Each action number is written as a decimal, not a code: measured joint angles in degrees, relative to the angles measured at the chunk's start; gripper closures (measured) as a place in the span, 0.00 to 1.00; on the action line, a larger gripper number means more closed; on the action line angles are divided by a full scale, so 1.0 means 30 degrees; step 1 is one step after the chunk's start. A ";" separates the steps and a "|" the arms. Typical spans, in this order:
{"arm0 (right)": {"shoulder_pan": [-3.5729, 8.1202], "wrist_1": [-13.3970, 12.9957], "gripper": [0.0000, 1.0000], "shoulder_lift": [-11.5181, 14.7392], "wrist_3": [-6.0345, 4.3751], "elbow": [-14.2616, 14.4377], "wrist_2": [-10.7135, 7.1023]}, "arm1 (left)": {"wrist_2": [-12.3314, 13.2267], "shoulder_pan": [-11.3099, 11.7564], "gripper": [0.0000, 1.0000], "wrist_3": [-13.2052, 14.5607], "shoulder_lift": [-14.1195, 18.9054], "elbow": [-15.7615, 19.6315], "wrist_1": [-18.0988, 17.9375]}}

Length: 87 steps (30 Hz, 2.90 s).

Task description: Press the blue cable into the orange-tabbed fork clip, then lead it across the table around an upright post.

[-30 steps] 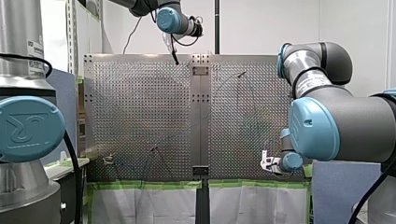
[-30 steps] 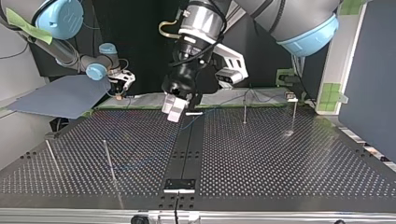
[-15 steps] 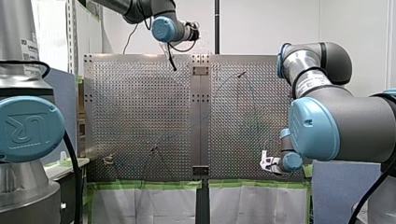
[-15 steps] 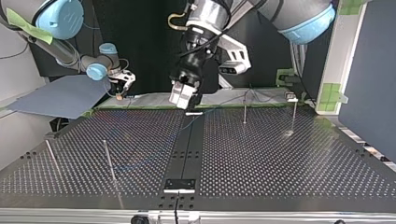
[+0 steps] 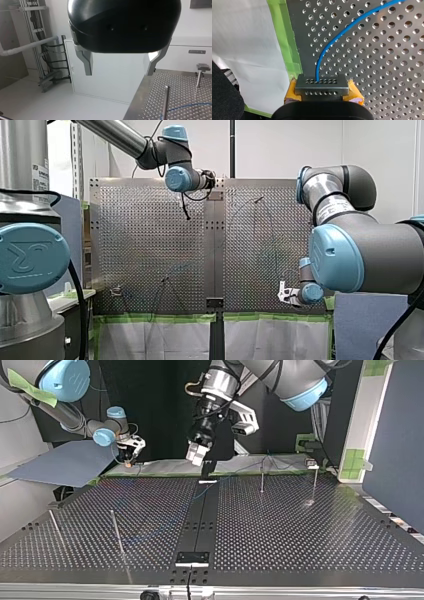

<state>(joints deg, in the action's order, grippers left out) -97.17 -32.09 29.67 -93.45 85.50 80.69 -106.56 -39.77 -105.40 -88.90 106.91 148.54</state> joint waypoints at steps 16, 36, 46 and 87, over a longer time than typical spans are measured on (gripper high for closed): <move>-0.0072 0.0000 1.00 -0.0001 0.0001 -0.0048 0.0000 | -0.0038 0.0007 0.00 -0.0079 -0.0528 0.2791 -0.0380; -0.0076 -0.0028 1.00 -0.0002 -0.0027 -0.0059 0.0001 | -0.0176 0.0003 0.00 -0.0155 -0.1013 0.6515 -0.0558; -0.0083 -0.0028 1.00 -0.0001 -0.0001 -0.0064 0.0000 | -0.0104 0.0069 0.00 -0.0378 -0.0645 0.8127 -0.0961; -0.0065 -0.0026 1.00 0.0000 0.0000 -0.0068 -0.0004 | 0.0592 0.0970 0.00 -0.1216 -0.3298 0.9621 -0.5376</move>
<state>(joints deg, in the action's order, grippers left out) -97.37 -32.17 29.67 -93.44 85.30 80.68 -104.78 -36.86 -109.05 -98.80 135.78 132.42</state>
